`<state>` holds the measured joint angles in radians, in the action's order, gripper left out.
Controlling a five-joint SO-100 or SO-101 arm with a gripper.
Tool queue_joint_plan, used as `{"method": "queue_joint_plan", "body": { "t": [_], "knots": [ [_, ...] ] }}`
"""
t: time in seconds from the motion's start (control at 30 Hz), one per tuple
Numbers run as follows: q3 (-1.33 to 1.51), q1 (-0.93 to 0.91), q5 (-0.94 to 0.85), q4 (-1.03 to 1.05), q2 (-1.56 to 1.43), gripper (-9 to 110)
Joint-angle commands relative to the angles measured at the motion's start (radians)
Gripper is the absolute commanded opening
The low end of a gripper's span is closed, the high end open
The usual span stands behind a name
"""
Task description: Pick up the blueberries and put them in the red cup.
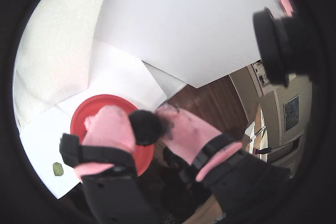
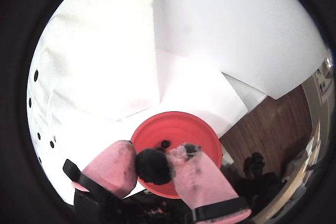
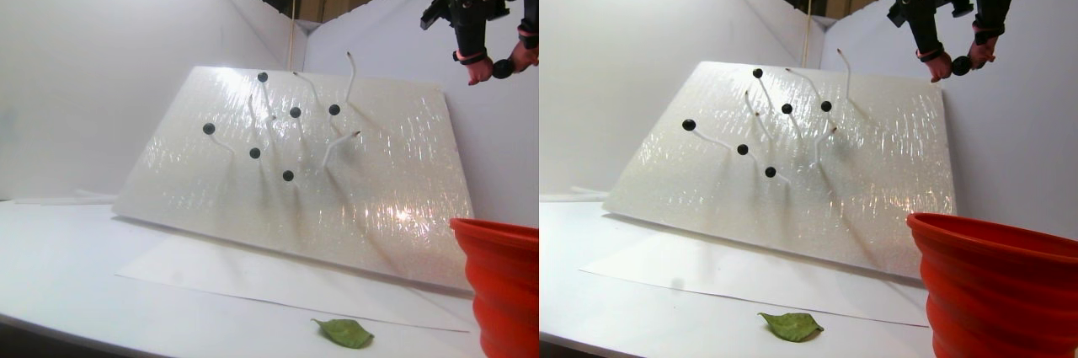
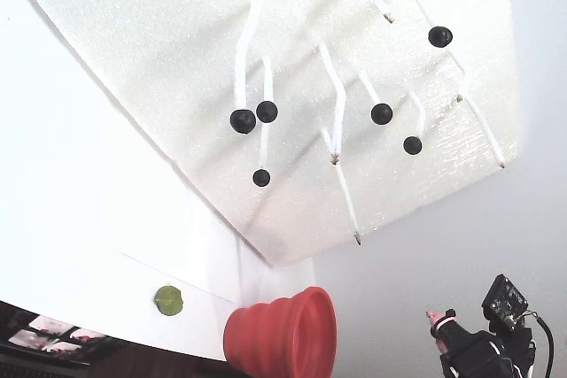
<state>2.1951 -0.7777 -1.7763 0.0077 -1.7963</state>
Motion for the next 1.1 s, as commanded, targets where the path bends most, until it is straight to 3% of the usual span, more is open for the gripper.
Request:
{"method": "queue_joint_plan", "body": {
  "t": [0.0, 0.3, 0.53, 1.07],
  "knots": [
    [-0.025, -0.032, -0.018, -0.002, -0.034, 11],
    [-0.009, -0.057, -0.029, 0.012, -0.025, 11],
    [0.002, -0.061, -0.037, 0.014, -0.021, 19],
    [0.003, 0.06, 0.012, 0.089, -0.127, 17]
  ]
}}
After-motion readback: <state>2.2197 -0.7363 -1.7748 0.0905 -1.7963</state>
